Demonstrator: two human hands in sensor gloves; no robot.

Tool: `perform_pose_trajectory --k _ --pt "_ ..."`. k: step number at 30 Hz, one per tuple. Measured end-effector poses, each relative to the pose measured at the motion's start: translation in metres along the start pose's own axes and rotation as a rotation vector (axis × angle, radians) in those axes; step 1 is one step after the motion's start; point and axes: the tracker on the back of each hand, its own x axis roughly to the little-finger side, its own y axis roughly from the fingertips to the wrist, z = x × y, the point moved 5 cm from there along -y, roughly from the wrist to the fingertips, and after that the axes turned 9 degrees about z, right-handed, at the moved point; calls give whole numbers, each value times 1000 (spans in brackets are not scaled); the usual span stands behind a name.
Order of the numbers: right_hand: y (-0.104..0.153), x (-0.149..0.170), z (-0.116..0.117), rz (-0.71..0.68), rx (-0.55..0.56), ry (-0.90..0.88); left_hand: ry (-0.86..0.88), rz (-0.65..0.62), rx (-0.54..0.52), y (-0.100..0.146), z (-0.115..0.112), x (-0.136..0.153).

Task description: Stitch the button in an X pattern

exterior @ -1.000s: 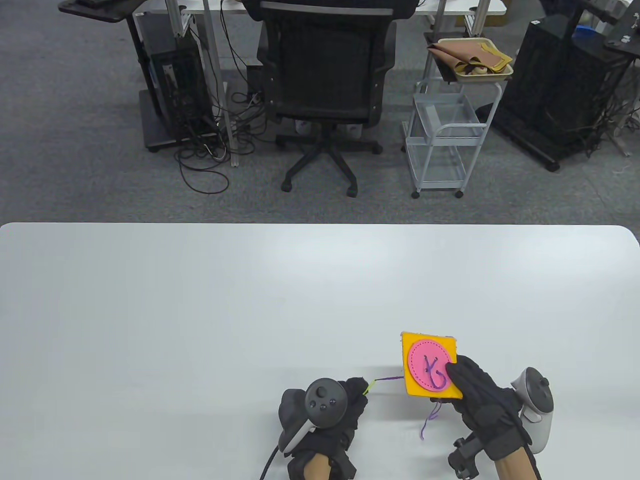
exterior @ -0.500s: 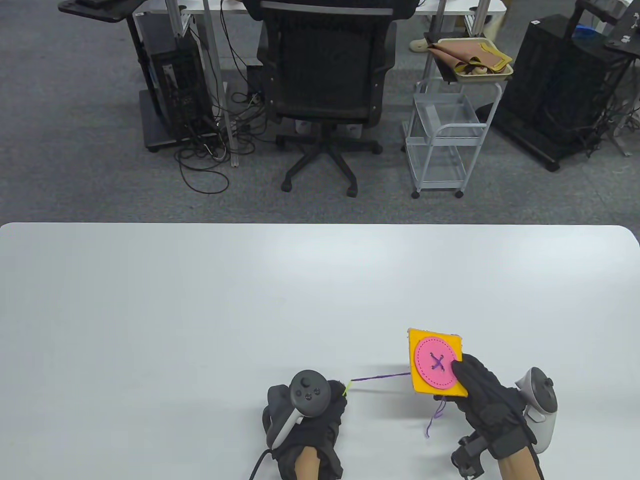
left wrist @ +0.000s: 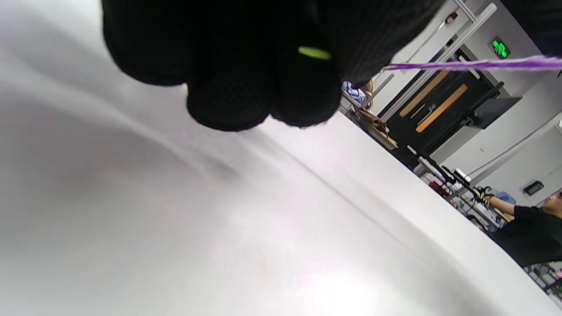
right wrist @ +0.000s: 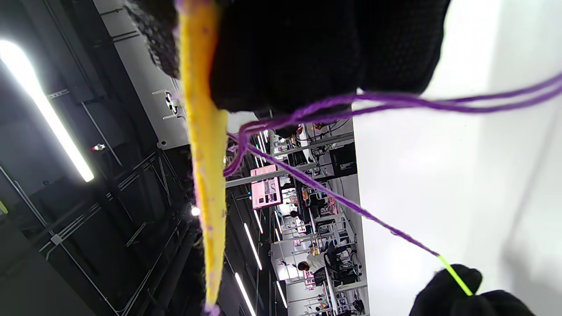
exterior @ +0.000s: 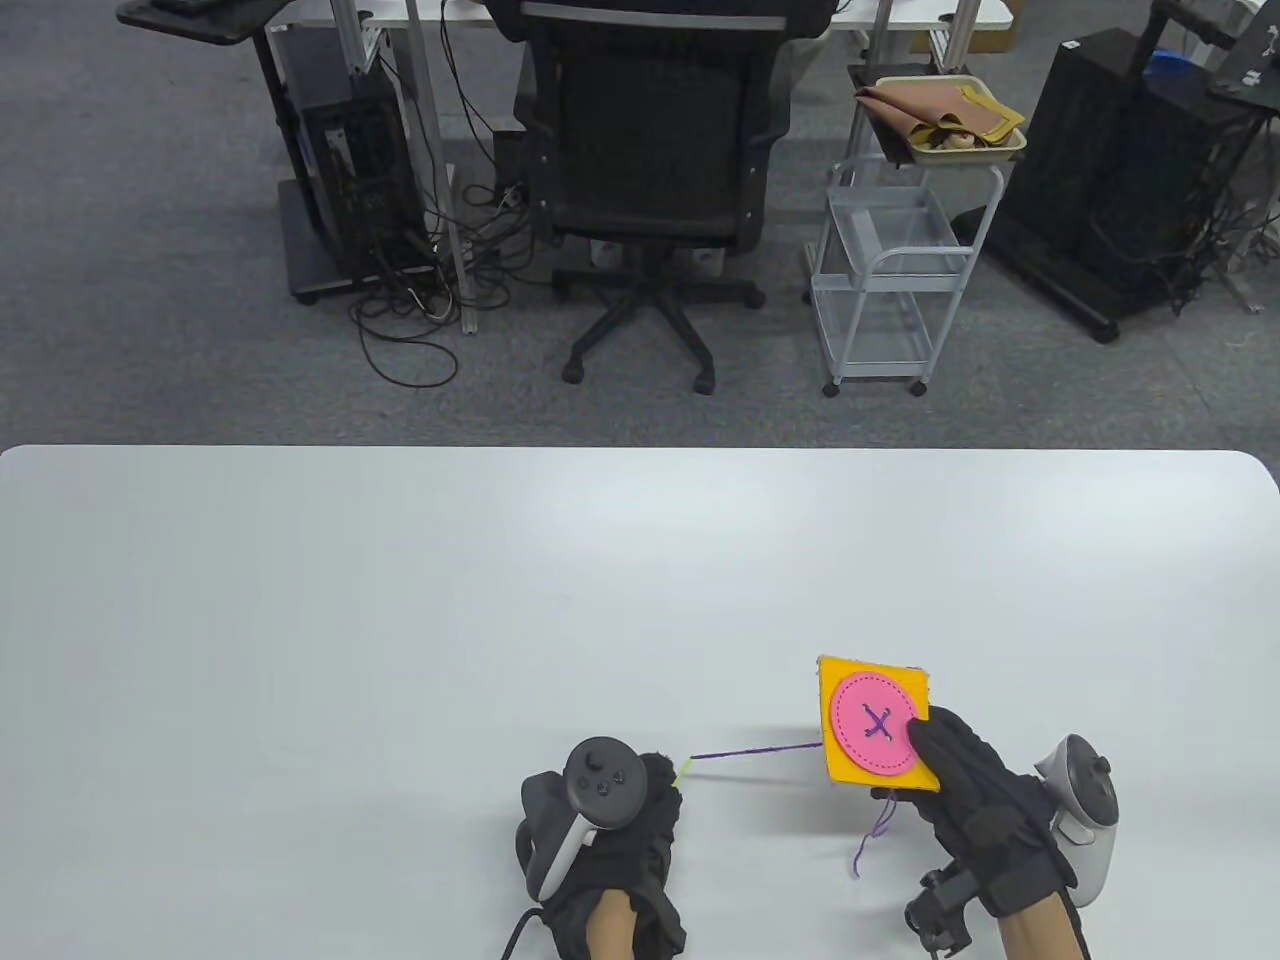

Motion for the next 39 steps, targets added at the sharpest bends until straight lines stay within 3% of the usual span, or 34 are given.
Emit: perform_pose_trajectory --k 6,11,14,21,29,39 --pt "2 -5 10 -46 -12 94 251 -64 2 7 7 -7" --pt "0 -4 22 -60 -56 177 557 -252 102 13 6 -25" --pt "-1 -2 28 -65 -75 186 649 -301 185 16 0 -34" --pt "-2 1 40 -70 -116 253 696 -382 263 22 -11 -52" --pt "-1 2 42 -79 -49 363 816 -425 418 25 -18 -59" --pt "-3 6 39 -59 6 431 845 -422 433 26 -20 -58"
